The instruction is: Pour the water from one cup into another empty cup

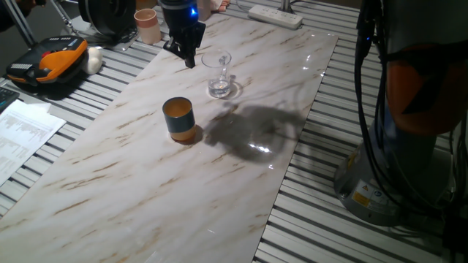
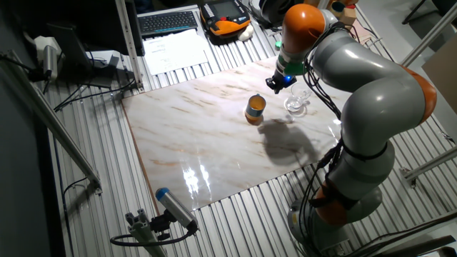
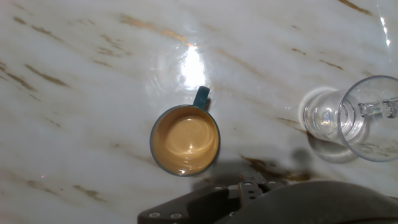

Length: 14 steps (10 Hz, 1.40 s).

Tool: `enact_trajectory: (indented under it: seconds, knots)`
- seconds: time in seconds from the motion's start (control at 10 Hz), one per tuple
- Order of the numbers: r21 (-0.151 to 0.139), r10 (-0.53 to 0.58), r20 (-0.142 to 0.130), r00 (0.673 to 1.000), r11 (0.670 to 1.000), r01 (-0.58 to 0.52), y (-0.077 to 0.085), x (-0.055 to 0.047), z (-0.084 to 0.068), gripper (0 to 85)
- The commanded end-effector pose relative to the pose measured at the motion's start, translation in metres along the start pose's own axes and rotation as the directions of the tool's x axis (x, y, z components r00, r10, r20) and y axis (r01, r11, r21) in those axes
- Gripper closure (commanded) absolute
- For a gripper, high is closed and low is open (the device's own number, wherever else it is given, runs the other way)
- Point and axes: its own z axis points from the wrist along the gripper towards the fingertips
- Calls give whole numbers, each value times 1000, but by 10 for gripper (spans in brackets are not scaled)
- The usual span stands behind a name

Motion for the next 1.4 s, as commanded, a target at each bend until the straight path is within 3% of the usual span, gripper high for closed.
enact_trajectory:
  seconds: [0.0,1.3]
  knots:
    - [0,2,0,1000,1000,-2,0,0,0,850]
    - [-3,-9,-5,1000,1000,9,1,0,0,850]
